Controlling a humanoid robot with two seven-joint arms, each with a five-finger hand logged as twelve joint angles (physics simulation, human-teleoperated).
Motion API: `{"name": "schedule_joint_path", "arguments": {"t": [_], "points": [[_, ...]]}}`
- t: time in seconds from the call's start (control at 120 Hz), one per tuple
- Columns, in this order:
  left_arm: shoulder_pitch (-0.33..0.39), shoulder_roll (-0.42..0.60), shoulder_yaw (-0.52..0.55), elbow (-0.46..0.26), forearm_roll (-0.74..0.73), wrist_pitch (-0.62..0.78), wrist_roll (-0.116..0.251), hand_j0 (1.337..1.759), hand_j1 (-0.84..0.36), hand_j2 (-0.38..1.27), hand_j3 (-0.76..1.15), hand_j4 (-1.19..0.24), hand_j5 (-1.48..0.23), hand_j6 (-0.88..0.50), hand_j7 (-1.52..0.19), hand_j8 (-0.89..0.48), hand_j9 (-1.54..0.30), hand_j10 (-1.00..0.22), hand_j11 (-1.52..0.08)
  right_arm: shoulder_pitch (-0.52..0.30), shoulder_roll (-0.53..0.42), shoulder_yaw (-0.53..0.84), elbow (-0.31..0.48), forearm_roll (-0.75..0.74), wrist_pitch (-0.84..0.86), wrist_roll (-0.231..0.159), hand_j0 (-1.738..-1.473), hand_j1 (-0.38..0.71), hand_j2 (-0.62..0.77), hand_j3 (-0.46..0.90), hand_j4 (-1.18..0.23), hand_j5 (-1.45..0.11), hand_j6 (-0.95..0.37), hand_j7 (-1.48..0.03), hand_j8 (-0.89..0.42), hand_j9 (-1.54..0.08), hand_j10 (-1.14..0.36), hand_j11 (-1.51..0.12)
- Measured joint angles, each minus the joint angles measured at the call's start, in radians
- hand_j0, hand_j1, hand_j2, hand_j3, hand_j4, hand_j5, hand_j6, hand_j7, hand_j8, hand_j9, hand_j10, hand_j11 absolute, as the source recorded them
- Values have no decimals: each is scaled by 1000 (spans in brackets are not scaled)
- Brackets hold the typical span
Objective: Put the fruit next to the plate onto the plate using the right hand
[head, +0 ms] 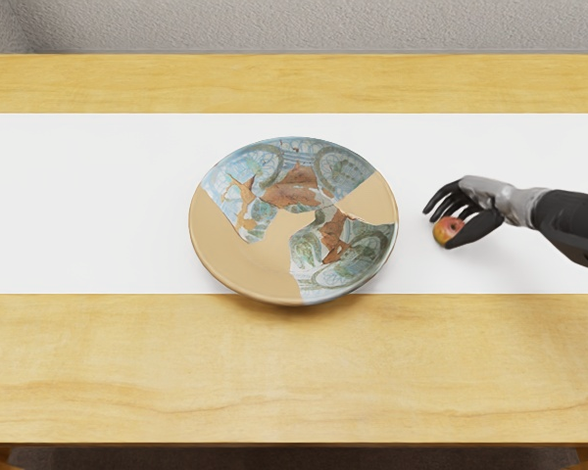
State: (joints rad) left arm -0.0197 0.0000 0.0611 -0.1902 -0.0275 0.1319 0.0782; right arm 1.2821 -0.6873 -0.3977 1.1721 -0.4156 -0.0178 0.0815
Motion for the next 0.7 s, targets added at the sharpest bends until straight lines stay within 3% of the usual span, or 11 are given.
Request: {"name": "schedule_joint_path", "arguments": {"t": [0.3,0.7], "points": [[1,0,0,0,0,0,0,1658,339,2,0,-9,-11,-9,-11,-9,-11,-9,-11,54,-30,3,11,2,64,-5,-1657,258,86,0,-561,-750,-568,-739,-392,-745,-451,-743],[0,0,0,0,0,0,0,1658,339,2,0,-9,-11,-9,-11,-9,-11,-9,-11,162,-72,3,131,8,91,-27,-1657,254,80,0,-563,-758,-571,-744,-389,-748,-451,-747]]}}
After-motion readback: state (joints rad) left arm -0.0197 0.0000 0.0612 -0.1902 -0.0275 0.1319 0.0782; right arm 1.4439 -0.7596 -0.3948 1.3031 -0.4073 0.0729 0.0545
